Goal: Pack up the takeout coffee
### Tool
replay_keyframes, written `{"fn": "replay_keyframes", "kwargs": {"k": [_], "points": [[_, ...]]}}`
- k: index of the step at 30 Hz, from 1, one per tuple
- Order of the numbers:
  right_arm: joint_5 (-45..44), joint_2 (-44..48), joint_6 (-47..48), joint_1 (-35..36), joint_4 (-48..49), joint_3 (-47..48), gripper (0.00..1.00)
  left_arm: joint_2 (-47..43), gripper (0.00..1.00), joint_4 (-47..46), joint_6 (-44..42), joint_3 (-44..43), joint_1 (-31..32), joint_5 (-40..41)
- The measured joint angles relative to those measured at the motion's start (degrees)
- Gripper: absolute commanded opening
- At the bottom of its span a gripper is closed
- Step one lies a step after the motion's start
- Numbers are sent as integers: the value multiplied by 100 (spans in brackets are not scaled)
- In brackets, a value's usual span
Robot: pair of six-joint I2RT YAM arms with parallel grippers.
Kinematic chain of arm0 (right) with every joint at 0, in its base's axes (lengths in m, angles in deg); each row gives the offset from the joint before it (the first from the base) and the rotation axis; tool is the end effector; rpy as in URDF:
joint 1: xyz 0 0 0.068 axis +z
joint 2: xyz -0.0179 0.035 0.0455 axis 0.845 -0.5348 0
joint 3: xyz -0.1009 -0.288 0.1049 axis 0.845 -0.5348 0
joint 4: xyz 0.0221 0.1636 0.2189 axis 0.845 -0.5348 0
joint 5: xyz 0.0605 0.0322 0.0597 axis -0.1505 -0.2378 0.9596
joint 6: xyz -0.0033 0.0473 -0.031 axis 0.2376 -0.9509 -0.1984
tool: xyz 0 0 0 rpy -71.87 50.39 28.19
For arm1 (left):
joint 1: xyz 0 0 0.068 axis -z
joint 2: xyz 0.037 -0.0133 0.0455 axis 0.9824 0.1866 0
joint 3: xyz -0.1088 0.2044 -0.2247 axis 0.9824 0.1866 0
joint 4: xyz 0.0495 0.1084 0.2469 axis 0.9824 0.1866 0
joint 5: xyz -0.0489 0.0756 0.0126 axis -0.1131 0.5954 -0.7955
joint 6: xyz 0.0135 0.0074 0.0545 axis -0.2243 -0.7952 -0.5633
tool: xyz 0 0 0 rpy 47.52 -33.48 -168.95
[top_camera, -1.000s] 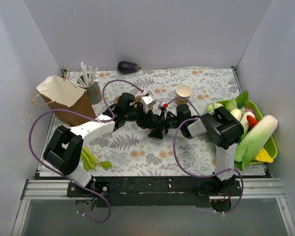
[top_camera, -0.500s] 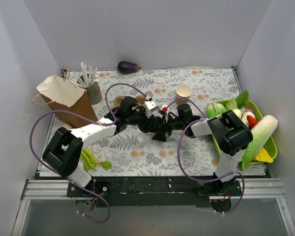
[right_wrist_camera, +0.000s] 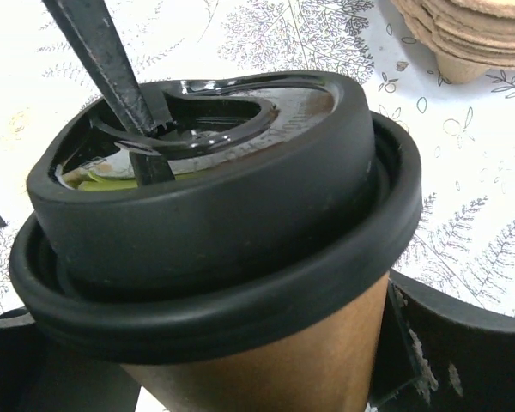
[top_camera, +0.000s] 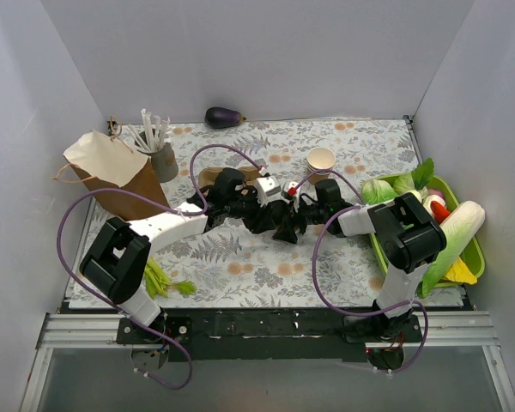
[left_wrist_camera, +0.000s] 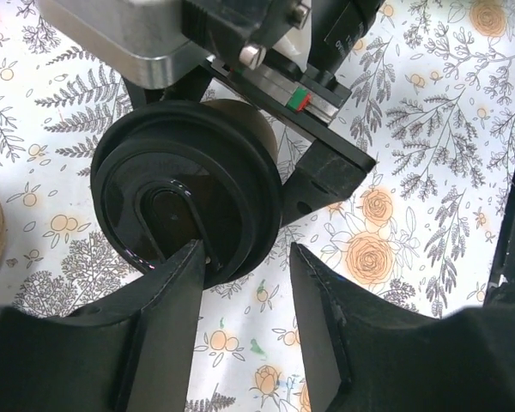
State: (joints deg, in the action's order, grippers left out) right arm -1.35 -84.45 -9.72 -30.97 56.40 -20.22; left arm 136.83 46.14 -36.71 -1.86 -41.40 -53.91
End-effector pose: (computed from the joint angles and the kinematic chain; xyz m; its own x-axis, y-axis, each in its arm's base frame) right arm 0.3061 0.1847 0.1648 -0.2082 -0.3369 -0.9182 -0.9492 0.2960 0.1067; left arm 0.2675 -0.2345 0.2562 -0.8235 0.1522 -0.5465 0.5325 0.5395 -0.6522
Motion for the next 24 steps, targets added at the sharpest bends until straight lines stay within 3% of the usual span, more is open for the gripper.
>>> {"fn": "replay_keyframes", "kwargs": {"k": [3,4,6,10,17,24], "points": [[111,-2,-35,-22,-72,20,55,-37,61,304,0,-111,33,-15],[170,-2,-59,-22,-83,22,53,-92,72,393,0,-116,46,-15],[356,-2,-184,-22,-103,22,48,-293,79,625,42,-116,63,0],[743,-35,-566,-81,140,46,44,-986,98,1064,407,-105,24,70],[1556,-417,-890,13,717,297,39,-1244,98,1147,968,-98,-645,-170],[2024,-616,-614,212,481,833,40,-863,98,1143,719,-96,-970,-420]]}}
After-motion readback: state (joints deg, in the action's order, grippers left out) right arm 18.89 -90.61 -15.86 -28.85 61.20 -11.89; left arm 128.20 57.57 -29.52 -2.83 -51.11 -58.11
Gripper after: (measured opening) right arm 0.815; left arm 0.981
